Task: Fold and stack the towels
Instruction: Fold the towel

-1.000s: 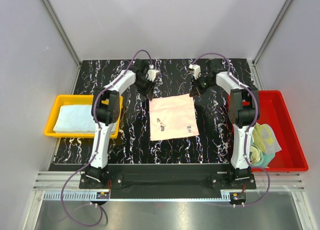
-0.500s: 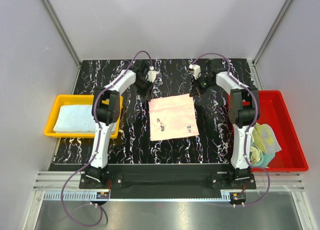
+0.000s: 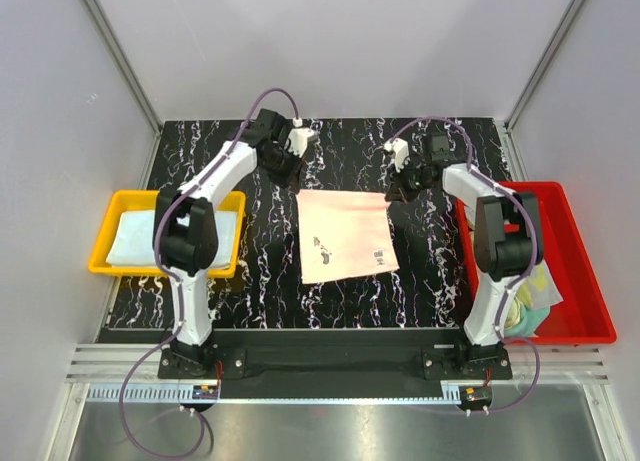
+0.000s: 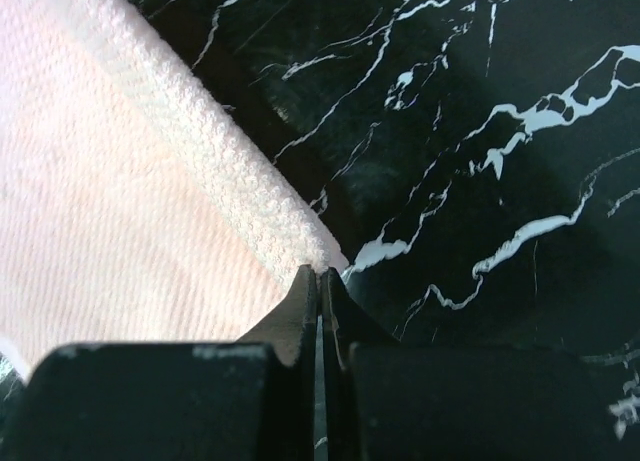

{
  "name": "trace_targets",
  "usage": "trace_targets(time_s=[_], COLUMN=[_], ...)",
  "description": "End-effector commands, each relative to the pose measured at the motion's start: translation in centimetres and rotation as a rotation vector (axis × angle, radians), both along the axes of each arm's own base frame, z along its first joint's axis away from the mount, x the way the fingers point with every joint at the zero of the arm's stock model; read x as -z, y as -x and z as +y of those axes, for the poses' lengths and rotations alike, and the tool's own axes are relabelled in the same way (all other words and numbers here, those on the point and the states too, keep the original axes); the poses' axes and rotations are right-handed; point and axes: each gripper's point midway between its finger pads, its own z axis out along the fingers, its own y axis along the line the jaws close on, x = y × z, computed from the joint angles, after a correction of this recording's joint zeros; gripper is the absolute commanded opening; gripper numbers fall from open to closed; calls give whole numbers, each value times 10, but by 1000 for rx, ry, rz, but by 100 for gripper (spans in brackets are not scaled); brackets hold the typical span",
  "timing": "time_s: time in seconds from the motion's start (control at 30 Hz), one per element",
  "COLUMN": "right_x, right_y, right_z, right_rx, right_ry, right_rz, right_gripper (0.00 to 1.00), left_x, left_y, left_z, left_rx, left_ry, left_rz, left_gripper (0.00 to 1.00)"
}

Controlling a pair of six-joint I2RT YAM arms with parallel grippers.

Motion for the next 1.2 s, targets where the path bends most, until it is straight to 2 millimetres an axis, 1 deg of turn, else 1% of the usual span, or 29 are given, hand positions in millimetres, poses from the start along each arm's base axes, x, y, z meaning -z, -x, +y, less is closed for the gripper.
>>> trace_targets(time_s=[0.0, 0.03, 0.13, 0.17, 0.2, 0.23, 0.27, 0.33, 0.37, 0.4, 0.43, 0.47, 0.53, 0.57, 0.67, 0.73, 0.77, 0.83, 0.87, 0.9, 0.93, 1.03, 1.17], right_x=[-47, -49, -56, -60, -61, -65, -68, -74, -77, -85, -77, -76, -74, -71, -65, -64, -59, -52, -46, -44, -43, -37, -28], right_y=[-2, 1, 14, 23, 27, 33, 42, 54, 63, 68, 74, 84, 95, 104, 120, 127, 133, 140, 147, 151, 150, 155, 160], right_z=[-3, -4, -9, -11, -12, -10, -11, -9, -10, -10, -11, -12, -11, -11, -8, -6, -4, -1, 0, 5, 3, -1, -3], right_rx=[-47, -43, -18, -19, -14, -20, -19, -37, -38, -36, -36, -33, -19, -18, -20, -7, -17, -35, -53, -69, -55, -37, -27], right_ry=[-2, 2, 9, 10, 7, -4, -10, -29, -33, -40, -39, -42, -61, -69, -81, -100, -105, -87, -76, -72, -56, -33, -7], right_rz=[-232, -243, -271, -280, -281, -289, -298, -310, -325, -345, -320, -315, -292, -283, -264, -243, -228, -225, -212, -204, -204, -194, -162], right_gripper=[0, 0, 0, 0, 0, 0, 0, 0, 0, 0, 0, 0, 0, 0, 0, 0, 0, 0, 0, 0, 0, 0, 2], left_x=[-40, -30, -26, -35, -34, -27, -35, -36, -44, -45, -45, -46, -45, -43, -42, -34, -33, -25, -23, -22, -17, -11, -6], left_y=[5, 17, 41, 46, 51, 60, 65, 73, 76, 80, 84, 89, 100, 107, 118, 127, 131, 141, 144, 149, 154, 163, 169], left_z=[-3, -4, -8, -8, -10, -7, -7, -5, -6, -7, -7, -8, -11, -10, -12, -10, -10, -12, -13, -18, -18, -21, -18], left_rx=[2, 12, 15, 16, 18, 12, 9, 2, 2, 5, 8, 11, 19, 22, 30, 30, 33, 38, 42, 53, 56, 62, 68], left_ry=[16, 7, 0, 9, 0, -8, 2, 5, 15, 6, 2, 3, 5, 2, -10, -29, -32, -30, -21, -7, -9, -21, -52], left_rz=[-114, -84, -82, -106, -115, -97, -113, -108, -128, -132, -132, -130, -114, -110, -111, -88, -83, -49, -40, -32, -17, -9, 8], left_gripper=[0, 0, 0, 0, 0, 0, 0, 0, 0, 0, 0, 0, 0, 0, 0, 0, 0, 0, 0, 0, 0, 0, 0])
